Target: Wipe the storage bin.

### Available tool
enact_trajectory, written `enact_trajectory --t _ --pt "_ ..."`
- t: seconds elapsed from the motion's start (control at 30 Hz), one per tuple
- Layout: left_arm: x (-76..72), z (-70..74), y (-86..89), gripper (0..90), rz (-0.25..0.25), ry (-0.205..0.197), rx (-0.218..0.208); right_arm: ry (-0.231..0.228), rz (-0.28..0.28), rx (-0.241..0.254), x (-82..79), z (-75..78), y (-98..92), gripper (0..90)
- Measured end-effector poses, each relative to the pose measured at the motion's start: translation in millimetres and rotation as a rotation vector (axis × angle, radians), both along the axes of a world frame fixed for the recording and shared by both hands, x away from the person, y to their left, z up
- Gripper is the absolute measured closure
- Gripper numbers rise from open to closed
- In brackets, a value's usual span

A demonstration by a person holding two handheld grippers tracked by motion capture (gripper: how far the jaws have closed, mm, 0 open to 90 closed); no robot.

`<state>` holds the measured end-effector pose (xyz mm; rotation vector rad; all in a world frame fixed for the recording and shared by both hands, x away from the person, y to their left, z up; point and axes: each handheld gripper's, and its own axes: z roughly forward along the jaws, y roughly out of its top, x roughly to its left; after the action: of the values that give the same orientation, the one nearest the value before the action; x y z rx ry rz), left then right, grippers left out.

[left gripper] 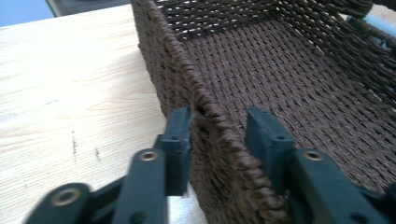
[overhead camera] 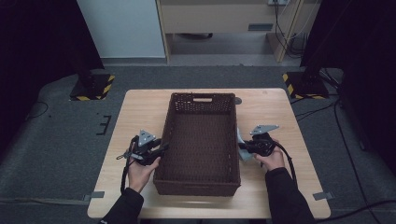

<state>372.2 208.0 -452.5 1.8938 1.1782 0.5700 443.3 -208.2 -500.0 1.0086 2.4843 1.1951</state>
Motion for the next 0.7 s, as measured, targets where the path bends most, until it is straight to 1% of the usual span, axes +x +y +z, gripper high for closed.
enact_trajectory --t 0.03,0.07,0.13,0.17,0.23,0.27,0.3,0.33,0.37,0.4,0.43,0.47,0.5,0.53,0.6,0.67,0.7 --pt "0.1 -0.2 1.0 56.6 -0.005 0.0 0.0 0.016 0.0 -0.009 0.8 -4.1 1.7 83.4" --pt "-0.4 0.0 1.9 54.8 -0.006 -0.001 0.0 0.022 0.006 -0.014 1.6 -6.9 3.1 83.4" --pt "-1.6 0.8 3.0 50.3 -0.011 0.001 -0.006 0.021 0.0 -0.015 1.2 -7.4 4.9 83.2" --pt "-2.7 1.8 3.8 49.4 -0.02 -0.001 -0.012 0.011 -0.004 -0.011 0.0 -4.8 4.7 83.2" --pt "-5.5 4.7 5.6 48.1 -0.024 -0.004 -0.018 -0.019 -0.01 0.017 -4.0 4.2 2.1 83.1" --pt "-7.7 6.8 7.1 48.0 -0.035 -0.003 -0.027 -0.047 -0.01 0.043 -6.9 11.6 -0.5 83.2" --pt "-9.3 7.8 7.9 48.1 -0.041 -0.005 -0.034 -0.082 -0.016 0.087 -11.4 22.1 -4.1 83.2" --pt "-12.0 8.8 9.5 48.7 -0.057 -0.003 -0.035 -0.103 -0.019 0.113 -14.3 28.3 -6.0 83.3" --pt "-13.9 9.0 10.6 49.8 -0.066 -0.002 -0.04 -0.137 -0.015 0.15 -19.3 37.2 -8.5 83.3" --pt "-15.4 8.6 11.4 50.8 -0.074 0.003 -0.042 -0.147 -0.011 0.161 -23.2 41.9 -9.1 83.3" --pt "-16.5 7.4 11.9 51.2 -0.083 0.009 -0.039 -0.154 -0.005 0.154 -26.6 43.6 -8.6 83.3" --pt "-17.0 5.8 11.7 52.1 -0.086 0.011 -0.049 -0.146 0.003 0.139 -30.1 42.0 -6.7 83.3" --pt "-17.0 5.8 11.7 52.9 -0.086 0.011 -0.049 -0.135 0.011 0.121 -32.6 37.8 -4.6 83.3" --pt "-16.8 3.7 9.2 54.5 -0.094 0.027 -0.04 -0.121 0.014 0.104 -33.8 33.6 -3.0 83.3" --pt "-16.7 0.7 5.3 56.4 -0.097 0.031 -0.01 -0.092 0.014 0.084 -33.8 25.1 -1.4 83.3" --pt "-16.3 0.3 5.3 58.2 -0.084 0.034 -0.029 -0.066 0.016 0.061 -32.9 17.4 0.5 83.3" --pt "-16.1 0.1 5.5 59.0 -0.082 0.035 -0.028 -0.051 0.016 0.056 -32.4 13.3 1.5 83.3"
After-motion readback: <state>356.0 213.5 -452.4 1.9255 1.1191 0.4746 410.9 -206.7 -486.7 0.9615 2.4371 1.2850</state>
